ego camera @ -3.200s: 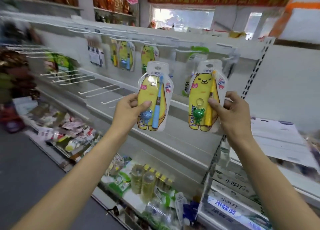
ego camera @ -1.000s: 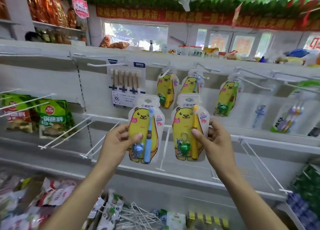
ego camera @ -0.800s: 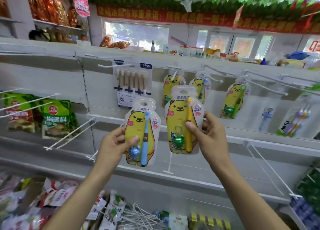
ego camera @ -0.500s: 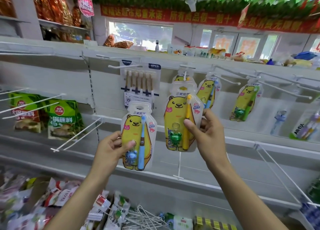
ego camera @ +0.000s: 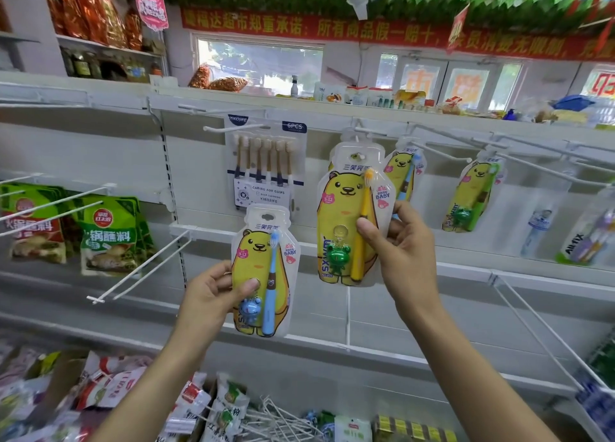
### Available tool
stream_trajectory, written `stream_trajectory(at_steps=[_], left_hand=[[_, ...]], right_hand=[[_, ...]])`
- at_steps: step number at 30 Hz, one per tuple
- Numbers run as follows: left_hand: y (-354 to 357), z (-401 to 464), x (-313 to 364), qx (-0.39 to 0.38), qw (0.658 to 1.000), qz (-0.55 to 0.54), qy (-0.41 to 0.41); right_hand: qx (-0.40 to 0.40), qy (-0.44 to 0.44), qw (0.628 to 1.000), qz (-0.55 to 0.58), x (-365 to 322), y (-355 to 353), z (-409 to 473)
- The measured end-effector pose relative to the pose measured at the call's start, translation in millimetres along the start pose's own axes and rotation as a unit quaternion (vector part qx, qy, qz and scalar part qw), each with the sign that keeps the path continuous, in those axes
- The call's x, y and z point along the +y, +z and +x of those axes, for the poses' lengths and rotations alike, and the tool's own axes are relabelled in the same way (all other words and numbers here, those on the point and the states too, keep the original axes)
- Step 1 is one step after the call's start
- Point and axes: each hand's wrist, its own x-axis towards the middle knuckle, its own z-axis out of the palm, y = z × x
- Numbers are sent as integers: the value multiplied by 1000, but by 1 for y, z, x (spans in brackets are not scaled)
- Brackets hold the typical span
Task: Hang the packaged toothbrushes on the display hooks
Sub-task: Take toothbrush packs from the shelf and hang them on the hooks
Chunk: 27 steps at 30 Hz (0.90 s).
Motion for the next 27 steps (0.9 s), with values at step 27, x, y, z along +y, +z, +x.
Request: stream_trajectory(at_steps=[27], left_hand=[[38,-7,25,-49,996,-58,46]], right_hand=[[71,60,988,-124,85,2,128]])
